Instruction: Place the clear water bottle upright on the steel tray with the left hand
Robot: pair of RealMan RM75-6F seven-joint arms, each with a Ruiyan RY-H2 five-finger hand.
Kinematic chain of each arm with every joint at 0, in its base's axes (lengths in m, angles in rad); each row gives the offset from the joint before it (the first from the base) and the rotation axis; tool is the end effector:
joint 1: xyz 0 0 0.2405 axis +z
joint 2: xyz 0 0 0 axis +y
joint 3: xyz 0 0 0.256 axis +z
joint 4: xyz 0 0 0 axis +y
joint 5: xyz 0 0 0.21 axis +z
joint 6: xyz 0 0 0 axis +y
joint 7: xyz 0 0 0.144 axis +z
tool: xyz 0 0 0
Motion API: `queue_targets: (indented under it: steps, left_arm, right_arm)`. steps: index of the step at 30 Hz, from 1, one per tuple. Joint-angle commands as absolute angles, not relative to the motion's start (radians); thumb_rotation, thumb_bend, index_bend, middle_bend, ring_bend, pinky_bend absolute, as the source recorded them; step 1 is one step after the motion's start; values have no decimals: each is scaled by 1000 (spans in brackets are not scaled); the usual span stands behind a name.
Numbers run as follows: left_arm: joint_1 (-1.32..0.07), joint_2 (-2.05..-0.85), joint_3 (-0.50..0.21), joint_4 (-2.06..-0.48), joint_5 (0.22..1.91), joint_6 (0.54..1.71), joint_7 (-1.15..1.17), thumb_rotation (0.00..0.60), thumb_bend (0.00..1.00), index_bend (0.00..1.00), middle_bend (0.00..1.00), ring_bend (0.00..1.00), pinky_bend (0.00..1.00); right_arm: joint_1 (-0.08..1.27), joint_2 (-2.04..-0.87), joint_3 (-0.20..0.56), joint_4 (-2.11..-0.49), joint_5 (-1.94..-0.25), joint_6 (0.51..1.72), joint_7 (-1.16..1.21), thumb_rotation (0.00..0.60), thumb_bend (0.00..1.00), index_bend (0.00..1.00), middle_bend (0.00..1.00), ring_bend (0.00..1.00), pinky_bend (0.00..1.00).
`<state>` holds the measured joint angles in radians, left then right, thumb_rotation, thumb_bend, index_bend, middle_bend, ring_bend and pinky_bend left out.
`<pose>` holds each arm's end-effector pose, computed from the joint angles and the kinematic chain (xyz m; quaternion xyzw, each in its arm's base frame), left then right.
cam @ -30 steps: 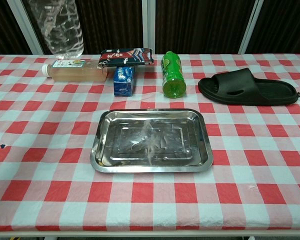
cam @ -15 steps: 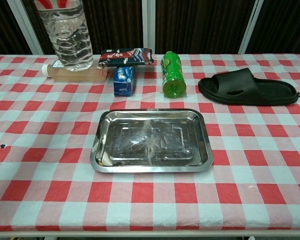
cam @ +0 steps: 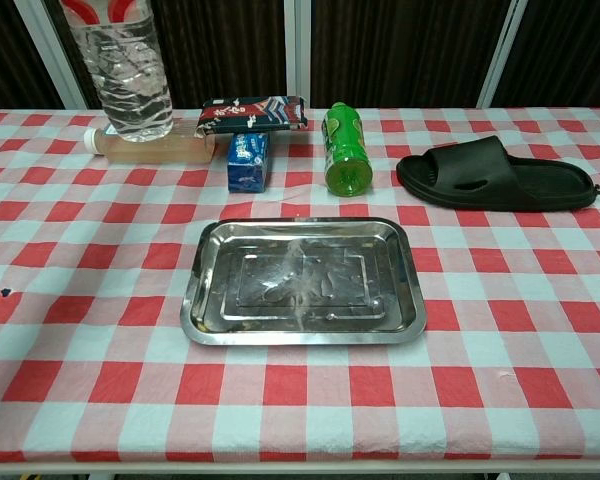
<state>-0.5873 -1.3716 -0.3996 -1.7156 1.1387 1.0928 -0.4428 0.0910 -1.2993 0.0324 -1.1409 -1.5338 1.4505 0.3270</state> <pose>-0.1349 0.3497 0.0842 -0.4415 -0.5926 -0.6239 0.2542 -0.3808 -0.1848 0.1435 0.5934 -0.4078 0.3896 0.5743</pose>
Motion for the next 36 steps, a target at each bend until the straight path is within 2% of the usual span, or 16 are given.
queue_targets:
  steps: [1,4,8,11,13,17,23,36]
  left_arm:
    - [-627,-1452,-377,-1745,1211,1073,-449,600,323,573,647,487,500]
    - [-618,-1462,-379,-1768,1235,1118,-444,600,324,570,647,487,500]
    - [-545,-1339,-406,-1759,1211,1178,-448,600,324,574,647,487,500]
    - [-512,-1277,-427,-1751,1162,1171,-492,600,324,577,647,487,499]
    - [-517,-1284,-412,-1750,1177,1155,-501,600,324,577,647,487,499]
    - [-548,-1376,-364,-1739,1234,1143,-505,600,322,577,647,487,499]
    - [-570,-1533,-292,-1690,1320,1187,-468,600,322,577,647,487,498]
    - [-578,-1736,-227,-1515,1383,1242,-469,600,316,577,647,486,495]
  right_arm:
    - [91,-1303,29,-1140,-1536,1449,317,600,94,0,0,0,0]
    - [90,-1304,29,-1141,-1535,1450,317,600,94,0,0,0,0]
    - [92,-1302,27,-1139,-1537,1447,327,600,94,0,0,0,0]
    - [91,-1302,26,-1138,-1541,1453,328,600,94,0,0,0,0]
    - [90,-1302,27,-1139,-1542,1457,325,600,94,0,0,0,0]
    - [87,-1301,31,-1141,-1536,1461,317,600,94,0,0,0,0]
    - [89,-1307,29,-1129,-1529,1445,317,600,94,0,0,0,0]
    - [93,-1311,34,-1108,-1515,1427,344,600,94,0,0,0,0]
